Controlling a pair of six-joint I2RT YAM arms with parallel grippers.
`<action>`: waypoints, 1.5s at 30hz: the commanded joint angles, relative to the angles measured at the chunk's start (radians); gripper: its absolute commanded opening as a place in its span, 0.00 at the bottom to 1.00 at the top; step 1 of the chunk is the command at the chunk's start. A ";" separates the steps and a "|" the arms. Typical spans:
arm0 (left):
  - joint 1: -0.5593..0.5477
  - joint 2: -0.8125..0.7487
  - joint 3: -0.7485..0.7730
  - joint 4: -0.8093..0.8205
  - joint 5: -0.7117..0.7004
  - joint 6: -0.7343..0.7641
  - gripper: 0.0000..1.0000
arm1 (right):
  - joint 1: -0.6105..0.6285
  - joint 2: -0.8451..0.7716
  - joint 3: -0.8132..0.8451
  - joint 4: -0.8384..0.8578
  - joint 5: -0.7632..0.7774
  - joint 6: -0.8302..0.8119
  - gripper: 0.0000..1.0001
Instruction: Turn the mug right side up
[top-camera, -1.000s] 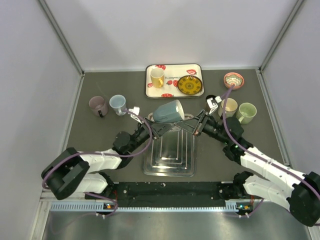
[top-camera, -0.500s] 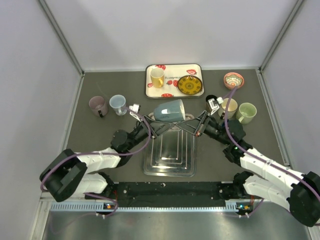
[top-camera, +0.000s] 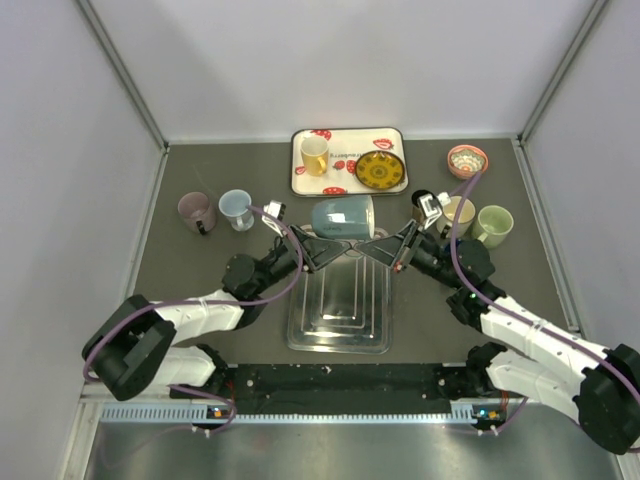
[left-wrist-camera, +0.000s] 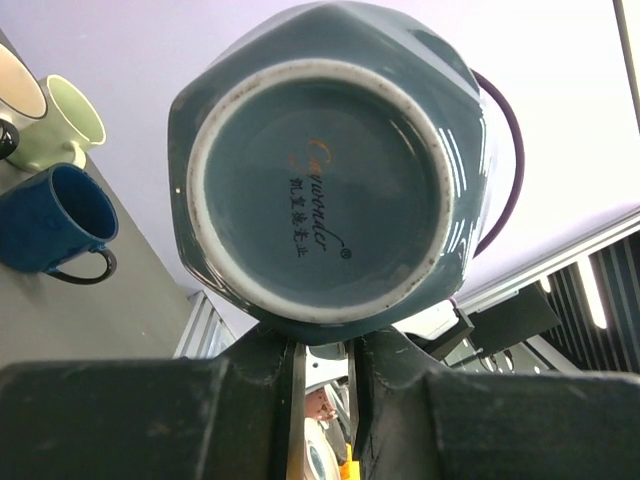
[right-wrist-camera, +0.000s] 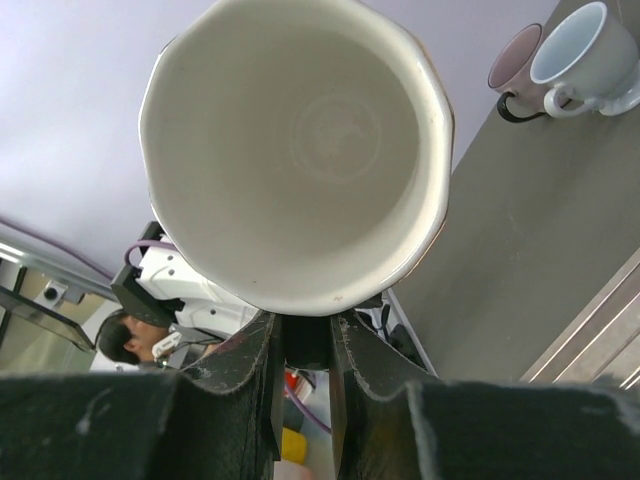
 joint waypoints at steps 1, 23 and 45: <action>0.005 0.003 0.062 0.376 0.037 0.064 0.00 | 0.030 -0.014 0.062 0.006 -0.192 0.005 0.00; 0.006 -0.370 -0.034 -0.157 -0.100 0.455 0.00 | 0.030 -0.077 0.302 -0.649 -0.166 -0.419 0.60; -0.010 -0.113 0.531 -1.625 -0.612 0.992 0.00 | 0.030 -0.281 0.277 -1.275 0.437 -0.719 0.60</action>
